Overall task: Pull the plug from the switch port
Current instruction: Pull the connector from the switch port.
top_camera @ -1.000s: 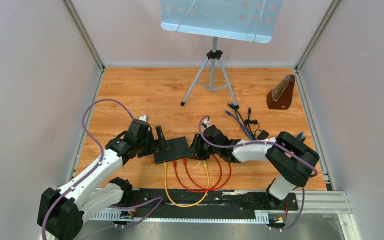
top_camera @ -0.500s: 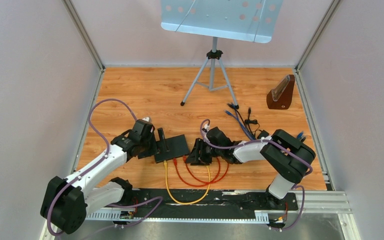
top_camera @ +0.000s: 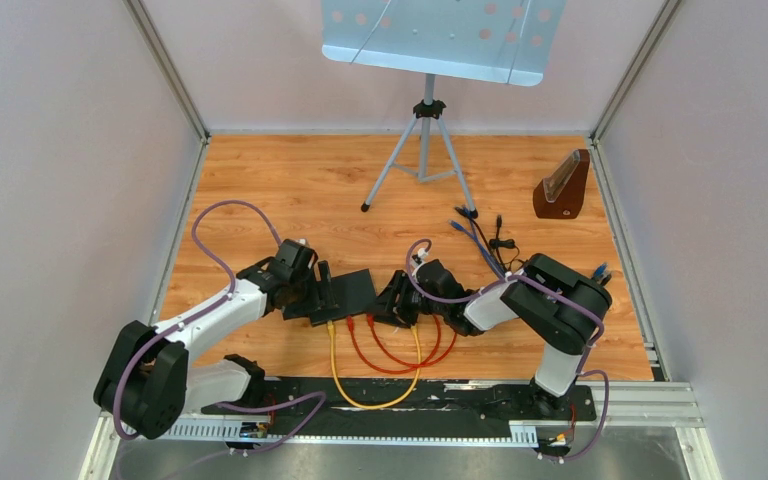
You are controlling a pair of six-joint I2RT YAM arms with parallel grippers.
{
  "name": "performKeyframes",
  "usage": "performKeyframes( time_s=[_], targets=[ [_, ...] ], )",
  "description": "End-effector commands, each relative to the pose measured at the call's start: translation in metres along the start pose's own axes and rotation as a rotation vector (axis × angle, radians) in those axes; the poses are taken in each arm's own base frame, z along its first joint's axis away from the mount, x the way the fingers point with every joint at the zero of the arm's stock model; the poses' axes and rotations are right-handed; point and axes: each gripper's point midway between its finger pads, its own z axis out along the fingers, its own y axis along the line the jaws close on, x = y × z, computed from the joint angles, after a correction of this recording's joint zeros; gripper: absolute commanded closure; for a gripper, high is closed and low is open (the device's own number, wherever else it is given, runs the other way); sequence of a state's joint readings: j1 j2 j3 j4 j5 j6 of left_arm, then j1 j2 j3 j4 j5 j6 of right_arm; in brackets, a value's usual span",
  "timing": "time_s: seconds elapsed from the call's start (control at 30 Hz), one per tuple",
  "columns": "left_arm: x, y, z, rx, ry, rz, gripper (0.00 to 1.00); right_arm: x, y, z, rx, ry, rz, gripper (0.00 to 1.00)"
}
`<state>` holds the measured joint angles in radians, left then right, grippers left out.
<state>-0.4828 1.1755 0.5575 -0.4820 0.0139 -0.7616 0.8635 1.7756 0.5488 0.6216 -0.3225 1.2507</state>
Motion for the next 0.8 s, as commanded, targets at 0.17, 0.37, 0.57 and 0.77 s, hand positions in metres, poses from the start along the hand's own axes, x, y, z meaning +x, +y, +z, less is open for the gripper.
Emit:
performKeyframes(
  time_s=[0.17, 0.37, 0.57, 0.77],
  targets=[
    [0.004, 0.003, 0.006, -0.005, 0.005, -0.018, 0.19, -0.008, -0.031, 0.000, 0.060, -0.100, 0.113, 0.57],
    [0.006, 0.003, 0.008, -0.007, 0.016, -0.006, 0.21, -0.006, -0.038, 0.002, 0.089, -0.092, 0.122, 0.55],
    [0.004, 0.001, 0.009, 0.004, 0.017, 0.019, 0.22, -0.005, -0.036, 0.005, 0.097, -0.081, 0.096, 0.59],
    [0.005, -0.004, 0.012, 0.031, 0.033, 0.056, 0.25, 0.000, -0.035, 0.004, 0.102, -0.052, 0.067, 0.68]
  ],
)
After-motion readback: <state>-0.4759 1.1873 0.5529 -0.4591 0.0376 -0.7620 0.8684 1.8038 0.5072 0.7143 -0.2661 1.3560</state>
